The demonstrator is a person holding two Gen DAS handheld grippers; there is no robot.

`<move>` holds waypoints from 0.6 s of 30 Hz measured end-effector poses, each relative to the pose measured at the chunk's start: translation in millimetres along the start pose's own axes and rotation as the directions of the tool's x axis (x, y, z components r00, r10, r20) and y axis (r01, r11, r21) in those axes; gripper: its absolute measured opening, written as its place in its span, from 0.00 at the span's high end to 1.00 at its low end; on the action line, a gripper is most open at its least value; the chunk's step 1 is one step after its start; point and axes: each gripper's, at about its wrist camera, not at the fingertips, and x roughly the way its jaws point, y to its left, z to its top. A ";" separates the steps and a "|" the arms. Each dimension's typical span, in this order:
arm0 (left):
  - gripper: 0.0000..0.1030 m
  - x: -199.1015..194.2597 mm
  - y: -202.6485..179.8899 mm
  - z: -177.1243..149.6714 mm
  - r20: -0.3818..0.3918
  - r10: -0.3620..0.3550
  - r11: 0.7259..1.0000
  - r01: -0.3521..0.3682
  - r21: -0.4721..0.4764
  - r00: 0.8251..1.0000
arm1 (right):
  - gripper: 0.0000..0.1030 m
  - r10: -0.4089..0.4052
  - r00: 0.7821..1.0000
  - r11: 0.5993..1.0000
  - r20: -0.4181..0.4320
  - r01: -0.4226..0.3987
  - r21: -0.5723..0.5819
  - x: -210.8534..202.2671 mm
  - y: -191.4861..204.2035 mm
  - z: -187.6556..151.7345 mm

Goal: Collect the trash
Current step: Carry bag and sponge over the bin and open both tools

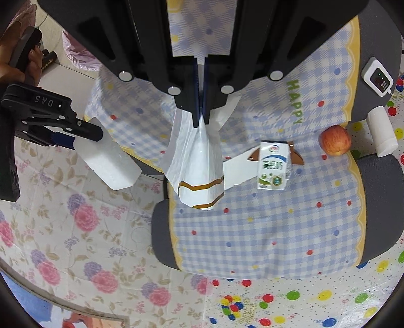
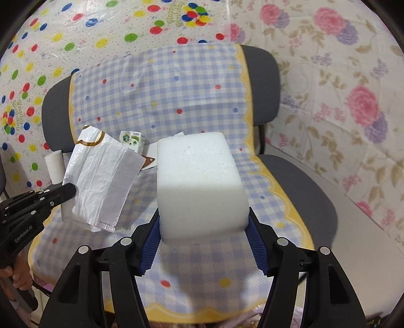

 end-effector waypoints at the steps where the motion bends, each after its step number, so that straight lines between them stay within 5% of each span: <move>1: 0.99 -1.0 -7.3 -1.2 -0.002 -0.013 1.000 0.013 0.007 1.000 | 0.38 -0.012 1.000 1.000 0.002 0.012 0.012 -6.6 -5.3 -3.7; 11: 0.99 -2.3 -91.7 -11.5 -0.029 -0.156 0.981 0.159 0.107 0.987 | 0.37 -0.178 0.984 0.975 -0.023 0.179 0.132 -77.3 -64.2 -60.2; 18: 0.99 0.8 -158.7 -33.9 -0.086 -0.279 0.938 0.290 0.188 0.957 | 0.37 -0.271 0.959 0.940 -0.084 0.283 0.192 -115.8 -92.4 -107.0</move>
